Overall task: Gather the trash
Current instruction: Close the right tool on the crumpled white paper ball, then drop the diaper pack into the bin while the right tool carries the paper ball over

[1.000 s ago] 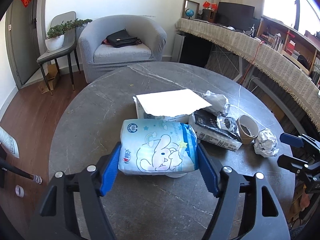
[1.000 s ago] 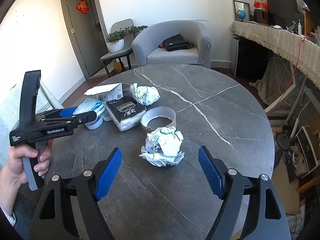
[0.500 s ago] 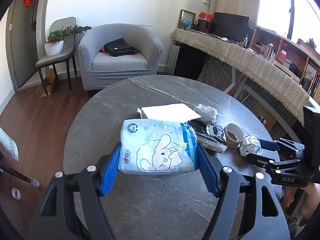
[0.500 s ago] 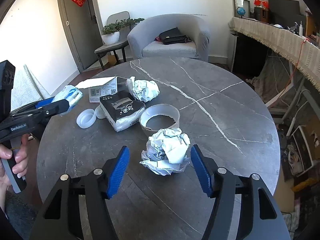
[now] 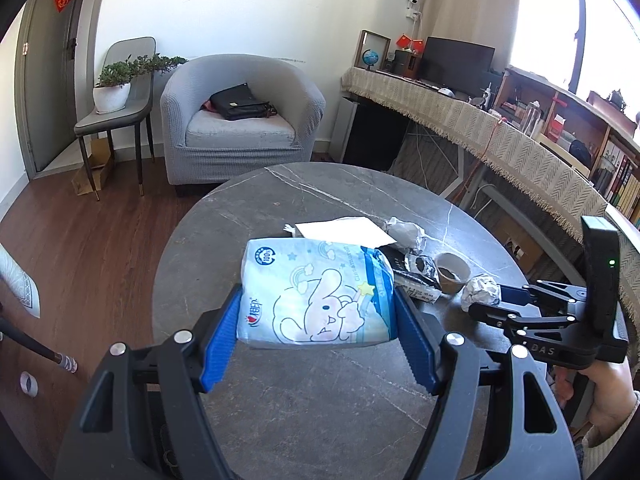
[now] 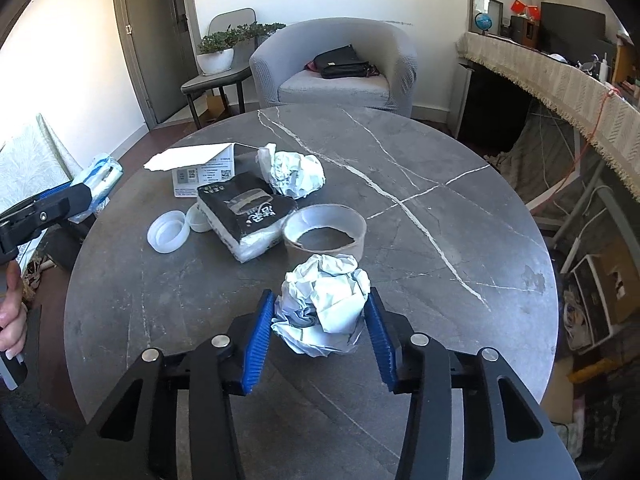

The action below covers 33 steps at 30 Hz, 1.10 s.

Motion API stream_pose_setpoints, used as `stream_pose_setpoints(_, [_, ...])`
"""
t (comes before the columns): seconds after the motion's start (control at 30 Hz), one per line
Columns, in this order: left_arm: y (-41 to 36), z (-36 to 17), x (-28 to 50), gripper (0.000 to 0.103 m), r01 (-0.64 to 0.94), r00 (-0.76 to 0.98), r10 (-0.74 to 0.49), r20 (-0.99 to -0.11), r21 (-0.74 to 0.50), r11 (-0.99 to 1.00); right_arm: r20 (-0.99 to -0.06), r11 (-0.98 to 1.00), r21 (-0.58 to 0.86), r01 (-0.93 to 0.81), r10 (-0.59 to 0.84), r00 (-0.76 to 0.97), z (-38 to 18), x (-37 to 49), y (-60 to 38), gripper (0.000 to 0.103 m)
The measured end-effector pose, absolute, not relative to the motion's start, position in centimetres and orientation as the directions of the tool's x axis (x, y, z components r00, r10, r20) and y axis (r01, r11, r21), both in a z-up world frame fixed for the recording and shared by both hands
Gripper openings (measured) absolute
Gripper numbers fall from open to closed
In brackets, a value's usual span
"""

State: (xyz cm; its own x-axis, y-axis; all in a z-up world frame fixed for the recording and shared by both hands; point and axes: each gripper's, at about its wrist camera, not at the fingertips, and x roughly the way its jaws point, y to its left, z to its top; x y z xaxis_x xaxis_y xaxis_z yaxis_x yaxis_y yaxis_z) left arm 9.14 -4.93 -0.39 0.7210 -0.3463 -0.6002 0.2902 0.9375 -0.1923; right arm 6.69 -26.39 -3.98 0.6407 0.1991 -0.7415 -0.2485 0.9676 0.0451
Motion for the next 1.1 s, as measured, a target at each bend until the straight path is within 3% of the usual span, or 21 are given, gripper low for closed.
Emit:
stream_pose_setpoints(0.43, [-1.1, 0.5, 7.6, 0.074, 0.227, 0.748, -0.295, -0.595, -0.188, 0.955, -0.726, 0.946, 0.052, -0.319, 0.255, 0.639, -1.2, 5.9, -21.7, 0.046])
stream_pose_setpoints(1.1, [8.9, -2.2, 6.8, 0.074, 0.081, 0.743, -0.201, -0.639, -0.213, 0.974, -0.707, 0.864, 0.093, -0.494, 0.407, 0.579, 0.3, 6.2, -9.0, 0.046])
